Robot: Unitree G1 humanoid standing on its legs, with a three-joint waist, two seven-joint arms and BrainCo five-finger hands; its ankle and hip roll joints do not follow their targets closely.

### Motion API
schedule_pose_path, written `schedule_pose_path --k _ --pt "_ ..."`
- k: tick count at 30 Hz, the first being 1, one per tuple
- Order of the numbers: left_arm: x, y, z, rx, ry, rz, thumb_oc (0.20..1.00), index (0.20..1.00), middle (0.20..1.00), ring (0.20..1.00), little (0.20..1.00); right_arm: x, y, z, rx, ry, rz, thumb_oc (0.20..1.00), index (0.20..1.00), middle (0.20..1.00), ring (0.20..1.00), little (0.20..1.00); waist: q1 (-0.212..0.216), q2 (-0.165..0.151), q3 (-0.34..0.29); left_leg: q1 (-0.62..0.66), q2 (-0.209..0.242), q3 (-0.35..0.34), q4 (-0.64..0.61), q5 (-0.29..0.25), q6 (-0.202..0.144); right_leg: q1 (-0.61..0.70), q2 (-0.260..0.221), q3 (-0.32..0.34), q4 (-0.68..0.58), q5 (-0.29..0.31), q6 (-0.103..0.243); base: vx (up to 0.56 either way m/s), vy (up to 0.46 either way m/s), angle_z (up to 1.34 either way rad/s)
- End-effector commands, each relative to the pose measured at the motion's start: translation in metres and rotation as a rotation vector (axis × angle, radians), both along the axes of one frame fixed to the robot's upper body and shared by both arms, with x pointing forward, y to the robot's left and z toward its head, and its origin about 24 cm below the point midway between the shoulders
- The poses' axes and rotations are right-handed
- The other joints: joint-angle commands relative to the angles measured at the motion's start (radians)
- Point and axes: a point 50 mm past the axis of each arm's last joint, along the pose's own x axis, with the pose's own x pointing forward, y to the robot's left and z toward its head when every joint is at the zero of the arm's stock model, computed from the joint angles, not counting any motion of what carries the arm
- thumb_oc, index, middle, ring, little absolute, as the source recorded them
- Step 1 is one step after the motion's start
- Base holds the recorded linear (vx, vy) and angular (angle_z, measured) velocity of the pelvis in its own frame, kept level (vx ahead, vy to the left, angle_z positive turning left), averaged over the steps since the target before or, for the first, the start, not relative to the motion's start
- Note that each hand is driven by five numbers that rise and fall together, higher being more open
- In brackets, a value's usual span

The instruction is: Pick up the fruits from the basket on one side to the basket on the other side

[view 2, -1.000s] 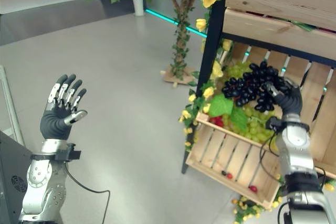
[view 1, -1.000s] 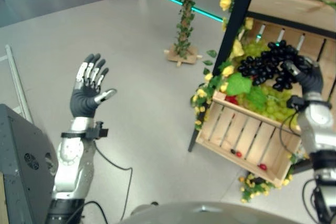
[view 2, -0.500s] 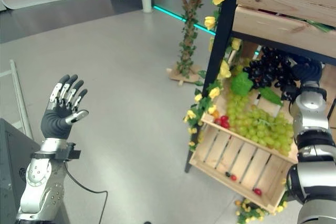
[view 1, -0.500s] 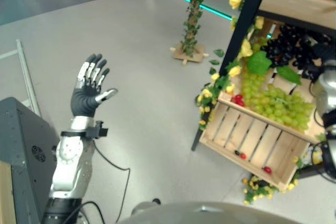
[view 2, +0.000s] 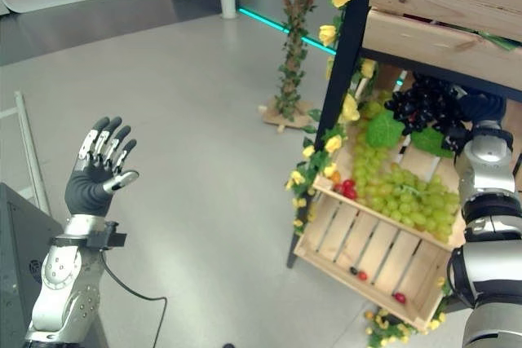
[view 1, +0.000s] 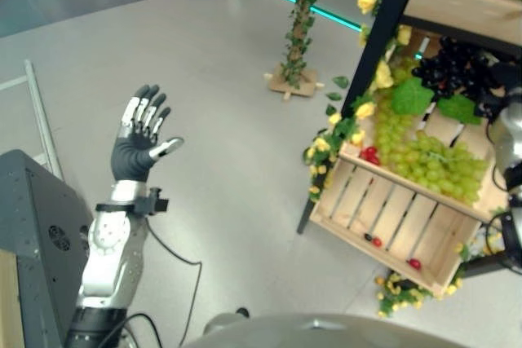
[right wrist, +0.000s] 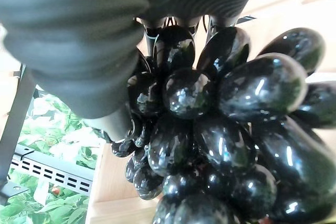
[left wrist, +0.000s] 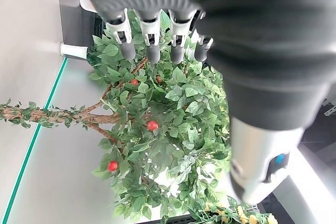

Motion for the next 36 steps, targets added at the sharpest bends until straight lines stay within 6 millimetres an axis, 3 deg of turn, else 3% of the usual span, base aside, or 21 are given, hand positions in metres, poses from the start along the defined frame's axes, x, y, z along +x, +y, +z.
schedule_pose_path --k 1,2,3,4,26,30,32,33,35,36 --pt "-0.004 0.006 0.011 0.034 -0.049 0.002 1.0 1.0 1.0 1.0 1.0 0.001 0.002 0.068 -0.083 -0.207 0.0 0.2 0.2 0.2 0.2 0.2 0.008 -0.041 -0.034 0.003 -0.029 -0.004 0.01 -0.055 -0.011 -0.003 -0.01 -0.051 0.092 -0.043 0.082 0.0 0.0 0.0" --pt "-0.004 0.006 0.011 0.033 -0.048 0.003 1.0 1.0 1.0 1.0 1.0 0.0 0.002 0.068 -0.086 -0.21 0.002 0.2 0.2 0.2 0.2 0.2 0.007 -0.041 -0.034 0.004 -0.029 -0.004 0.009 -0.055 -0.011 -0.002 -0.01 -0.051 0.091 -0.043 0.082 0.0 0.0 0.0" --pt "-0.004 0.006 0.011 0.032 -0.048 0.003 1.0 1.0 1.0 1.0 1.0 0.0 0.002 0.068 -0.082 -0.214 0.001 0.388 0.388 0.388 0.388 0.388 0.006 -0.041 -0.033 0.004 -0.028 -0.004 0.009 -0.056 -0.01 -0.002 -0.01 -0.051 0.092 -0.042 0.082 0.0 0.0 0.0" --pt "-0.004 0.006 0.012 0.03 -0.05 0.003 1.0 1.0 1.0 1.0 1.0 0.0 0.003 0.068 -0.074 -0.222 0.002 1.0 1.0 1.0 1.0 1.0 0.006 -0.041 -0.032 0.005 -0.028 -0.004 0.01 -0.056 -0.01 -0.003 -0.01 -0.051 0.093 -0.042 0.082 0.0 0.0 0.0" --pt "-0.004 0.009 0.012 0.033 -0.054 0.025 1.0 1.0 1.0 1.0 1.0 0.002 0.009 0.072 -0.123 -0.211 0.032 1.0 1.0 1.0 1.0 1.0 -0.001 -0.04 -0.027 0.005 -0.026 -0.001 0.01 -0.057 -0.011 -0.006 -0.008 -0.046 0.097 -0.044 0.078 0.0 0.0 0.0" --pt "-0.004 0.01 0.013 0.042 -0.052 0.026 1.0 1.0 1.0 1.0 1.0 0.004 0.012 0.071 -0.222 -0.134 0.043 1.0 1.0 1.0 1.0 1.0 -0.003 -0.042 -0.026 0.004 -0.025 0.0 0.011 -0.056 -0.011 -0.008 -0.008 -0.044 0.098 -0.043 0.077 0.0 0.0 0.0" --pt "-0.005 0.012 0.011 0.064 -0.034 0.027 1.0 1.0 1.0 1.0 1.0 0.005 0.013 0.071 -0.496 0.062 0.042 1.0 1.0 1.0 1.0 1.0 -0.004 -0.046 -0.019 0.007 -0.024 0.002 0.013 -0.061 -0.011 -0.007 -0.009 -0.04 0.102 -0.046 0.078 0.0 0.0 0.0" --pt "-0.005 0.012 0.011 0.062 -0.035 0.027 1.0 1.0 1.0 1.0 1.0 0.005 0.013 0.072 -0.498 0.061 0.042 1.0 1.0 1.0 1.0 1.0 -0.005 -0.045 -0.02 0.003 -0.025 0.002 0.012 -0.057 -0.011 -0.011 -0.009 -0.041 0.101 -0.042 0.078 0.0 0.0 0.0" --pt "-0.007 0.013 0.009 0.073 -0.021 0.019 1.0 1.0 1.0 1.0 1.0 -0.001 0.01 0.081 -0.667 0.155 0.032 1.0 1.0 1.0 1.0 1.0 -0.012 -0.048 -0.02 0.002 -0.024 0.003 0.011 -0.057 -0.011 -0.013 -0.008 -0.04 0.098 -0.041 0.078 0.0 0.0 0.0" --pt "-0.007 0.013 0.008 0.071 -0.017 0.014 1.0 1.0 1.0 1.0 1.0 -0.002 0.005 0.076 -0.663 0.196 0.039 1.0 1.0 1.0 1.0 1.0 -0.013 -0.051 -0.021 0.001 -0.024 0.003 0.01 -0.056 -0.011 -0.012 -0.008 -0.04 0.097 -0.039 0.078 0.0 0.0 0.0"
